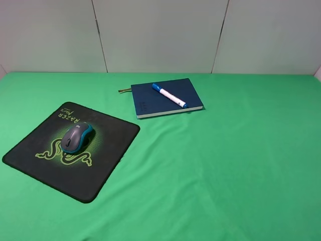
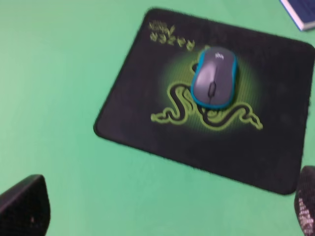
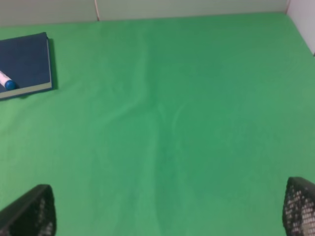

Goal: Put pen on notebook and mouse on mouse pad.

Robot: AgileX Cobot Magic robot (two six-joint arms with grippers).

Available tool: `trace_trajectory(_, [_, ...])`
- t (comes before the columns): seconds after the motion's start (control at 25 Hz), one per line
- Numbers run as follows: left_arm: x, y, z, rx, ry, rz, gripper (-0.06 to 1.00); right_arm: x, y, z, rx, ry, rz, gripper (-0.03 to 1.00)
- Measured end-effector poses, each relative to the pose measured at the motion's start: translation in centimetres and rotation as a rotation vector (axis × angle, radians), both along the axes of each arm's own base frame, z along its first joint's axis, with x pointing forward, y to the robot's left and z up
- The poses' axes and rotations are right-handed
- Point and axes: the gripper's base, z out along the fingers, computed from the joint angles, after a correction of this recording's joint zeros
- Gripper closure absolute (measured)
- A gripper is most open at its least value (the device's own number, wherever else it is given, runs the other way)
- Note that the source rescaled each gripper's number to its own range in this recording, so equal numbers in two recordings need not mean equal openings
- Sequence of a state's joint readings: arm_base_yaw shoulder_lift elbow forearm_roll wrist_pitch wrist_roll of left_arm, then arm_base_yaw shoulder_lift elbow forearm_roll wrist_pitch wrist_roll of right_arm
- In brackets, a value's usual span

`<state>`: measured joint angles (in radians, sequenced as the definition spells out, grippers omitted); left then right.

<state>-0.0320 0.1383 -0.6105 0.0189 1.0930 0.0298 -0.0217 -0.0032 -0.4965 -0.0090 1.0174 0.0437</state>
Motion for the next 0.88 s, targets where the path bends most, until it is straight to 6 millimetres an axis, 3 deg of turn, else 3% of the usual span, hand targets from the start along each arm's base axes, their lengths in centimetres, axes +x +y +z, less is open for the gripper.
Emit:
trace_trajectory(0.28, [-0.3, -0.3, -2.8, -0.018, -0.017, -0.025, -0.05, 0.0, 0.0, 0.0, 0.0, 0.0, 0.0, -0.03])
trace_trajectory(0.88, [-1.0, -0.4, -2.8, -0.021, -0.065, -0.035, -0.05, 0.0, 0.1, 0.0, 0.008, 0.0, 0.005, -0.03])
